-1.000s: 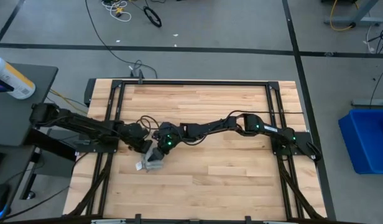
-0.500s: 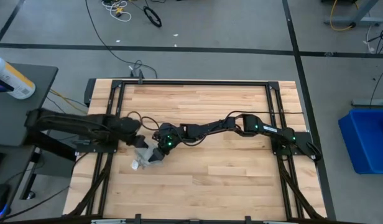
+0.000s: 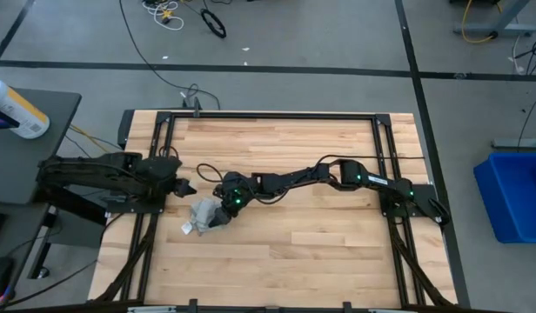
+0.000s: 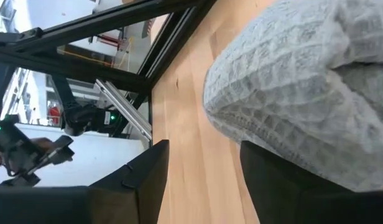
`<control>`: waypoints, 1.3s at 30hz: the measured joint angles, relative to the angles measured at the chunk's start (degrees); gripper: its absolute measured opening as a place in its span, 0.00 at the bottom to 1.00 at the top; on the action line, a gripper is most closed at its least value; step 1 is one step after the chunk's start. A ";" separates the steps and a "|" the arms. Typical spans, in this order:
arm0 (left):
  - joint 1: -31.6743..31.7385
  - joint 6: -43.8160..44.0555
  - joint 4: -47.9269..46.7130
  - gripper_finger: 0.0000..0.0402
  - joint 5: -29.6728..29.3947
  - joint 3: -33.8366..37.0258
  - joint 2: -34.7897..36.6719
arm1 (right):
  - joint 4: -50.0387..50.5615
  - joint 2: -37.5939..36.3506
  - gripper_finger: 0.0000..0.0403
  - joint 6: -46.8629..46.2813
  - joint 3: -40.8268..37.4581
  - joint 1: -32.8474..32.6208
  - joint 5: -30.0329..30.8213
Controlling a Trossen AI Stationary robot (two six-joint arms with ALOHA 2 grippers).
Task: Fold microfiber towels
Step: Fold the grey towel
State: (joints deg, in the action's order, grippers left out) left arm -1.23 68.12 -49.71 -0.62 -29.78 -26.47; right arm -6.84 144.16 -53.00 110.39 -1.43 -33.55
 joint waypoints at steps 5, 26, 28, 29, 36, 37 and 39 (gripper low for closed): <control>0.00 0.21 -0.31 0.56 -0.74 -0.01 1.22 | -0.04 -0.03 0.45 -0.12 2.29 0.11 -1.02; 0.00 0.52 -0.57 0.56 -1.74 -0.02 1.15 | 12.97 0.76 0.00 10.85 8.33 2.80 5.67; 0.00 0.61 -0.49 0.56 -1.66 -0.02 1.13 | 12.22 1.87 0.00 9.36 8.28 3.25 5.03; 0.00 0.75 -0.42 0.56 -1.52 -0.02 1.15 | 12.17 2.44 0.00 8.87 8.20 3.38 4.64; 0.00 1.44 -0.31 0.56 -1.30 -0.02 1.14 | 12.80 7.80 0.00 6.80 14.26 1.73 3.46; 0.00 1.44 -0.21 0.56 -1.32 -0.02 1.15 | 13.38 9.01 0.00 6.71 16.45 1.51 3.29; 0.00 1.51 -0.22 0.56 -1.24 -0.02 1.13 | 15.79 11.42 0.00 7.01 21.12 1.19 2.67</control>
State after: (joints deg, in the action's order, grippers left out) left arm -1.23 69.63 -49.93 -1.86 -29.80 -25.34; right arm 8.95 155.58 -45.98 131.51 -0.24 -30.88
